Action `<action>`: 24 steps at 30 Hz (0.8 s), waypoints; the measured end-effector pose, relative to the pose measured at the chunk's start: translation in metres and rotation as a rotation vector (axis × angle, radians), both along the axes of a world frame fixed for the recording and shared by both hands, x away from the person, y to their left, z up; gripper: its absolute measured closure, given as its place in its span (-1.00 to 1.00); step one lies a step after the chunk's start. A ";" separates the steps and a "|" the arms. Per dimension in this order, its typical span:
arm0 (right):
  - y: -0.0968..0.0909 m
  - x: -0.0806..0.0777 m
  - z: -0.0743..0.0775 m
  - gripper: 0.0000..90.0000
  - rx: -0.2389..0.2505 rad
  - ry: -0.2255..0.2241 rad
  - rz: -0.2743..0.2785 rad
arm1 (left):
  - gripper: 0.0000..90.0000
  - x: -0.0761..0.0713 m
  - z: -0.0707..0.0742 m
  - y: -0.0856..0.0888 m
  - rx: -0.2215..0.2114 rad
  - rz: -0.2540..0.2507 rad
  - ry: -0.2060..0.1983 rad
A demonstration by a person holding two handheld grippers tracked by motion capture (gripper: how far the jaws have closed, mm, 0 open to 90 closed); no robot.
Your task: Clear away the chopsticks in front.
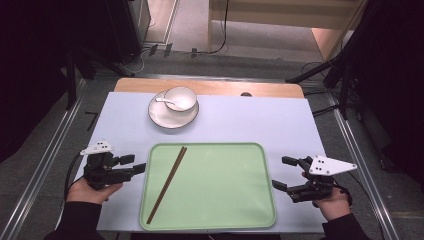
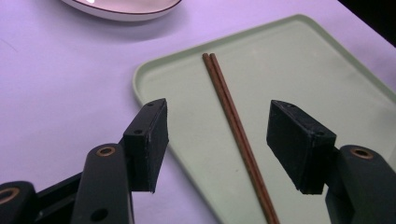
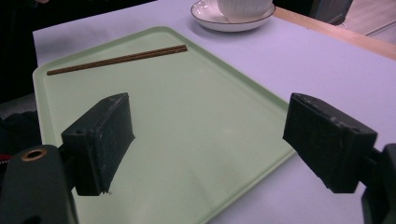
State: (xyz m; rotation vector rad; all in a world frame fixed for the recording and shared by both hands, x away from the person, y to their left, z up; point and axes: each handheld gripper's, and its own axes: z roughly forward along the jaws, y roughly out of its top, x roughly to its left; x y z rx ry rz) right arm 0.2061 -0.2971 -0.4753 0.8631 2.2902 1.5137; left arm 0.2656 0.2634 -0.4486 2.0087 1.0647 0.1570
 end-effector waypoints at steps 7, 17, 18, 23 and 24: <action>-0.001 0.000 0.000 -0.64 0.003 -0.001 -0.005 | -0.21 -0.005 -0.004 0.016 0.046 -0.022 -0.051; 0.000 -0.001 0.001 -0.64 0.005 -0.001 -0.003 | -0.28 -0.011 -0.010 0.028 0.032 -0.019 -0.077; 0.000 -0.001 0.001 -0.64 0.005 -0.001 -0.003 | -0.28 -0.011 -0.010 0.029 0.030 -0.018 -0.078; -0.001 -0.002 0.001 -0.64 0.005 -0.001 -0.002 | -0.31 -0.010 -0.011 0.030 0.028 -0.014 -0.071; -0.001 -0.002 0.001 -0.64 0.005 -0.002 -0.001 | -0.31 -0.010 -0.012 0.030 0.027 -0.014 -0.069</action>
